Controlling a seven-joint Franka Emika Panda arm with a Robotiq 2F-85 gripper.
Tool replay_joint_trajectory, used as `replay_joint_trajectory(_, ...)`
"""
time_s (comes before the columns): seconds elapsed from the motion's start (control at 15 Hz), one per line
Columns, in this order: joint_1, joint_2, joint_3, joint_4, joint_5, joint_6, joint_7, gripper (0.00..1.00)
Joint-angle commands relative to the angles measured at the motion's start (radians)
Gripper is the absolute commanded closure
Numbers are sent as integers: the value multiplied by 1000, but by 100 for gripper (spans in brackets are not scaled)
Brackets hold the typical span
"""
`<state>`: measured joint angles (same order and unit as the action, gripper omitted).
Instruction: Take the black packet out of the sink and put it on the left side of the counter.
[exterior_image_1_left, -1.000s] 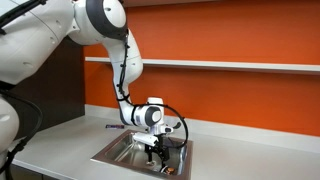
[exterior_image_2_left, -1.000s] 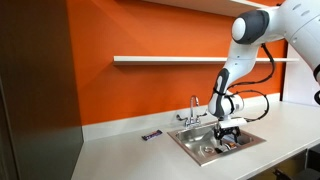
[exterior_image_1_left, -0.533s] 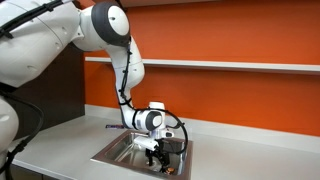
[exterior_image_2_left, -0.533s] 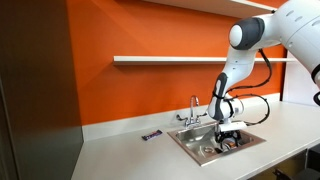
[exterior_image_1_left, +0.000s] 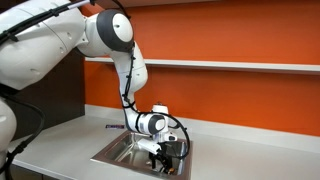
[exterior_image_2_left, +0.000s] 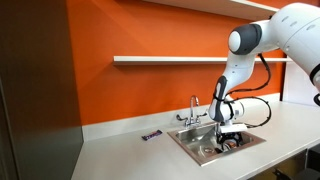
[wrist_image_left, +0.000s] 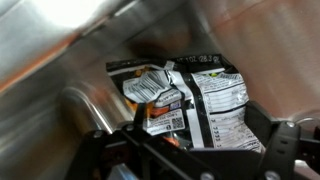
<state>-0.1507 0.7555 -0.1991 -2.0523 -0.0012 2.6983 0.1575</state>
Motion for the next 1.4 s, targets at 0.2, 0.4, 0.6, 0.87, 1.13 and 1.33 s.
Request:
replay_joint_trajectory(0.2,-27,52,13,69,31,-18,-19,0)
replay_joint_trajectory(0.4,-29,63,13,83,34,-21,-20,28)
replay_joint_trajectory(0.6,-29,71,12,94,33,-24,-21,40)
replay_joint_trajectory(0.87,-35,78,16,107,37,-28,-23,70)
replay_joint_trajectory(1.13,-34,80,15,116,37,-34,-21,98)
replay_joint_trajectory(1.33,-34,81,13,122,36,-39,-19,100)
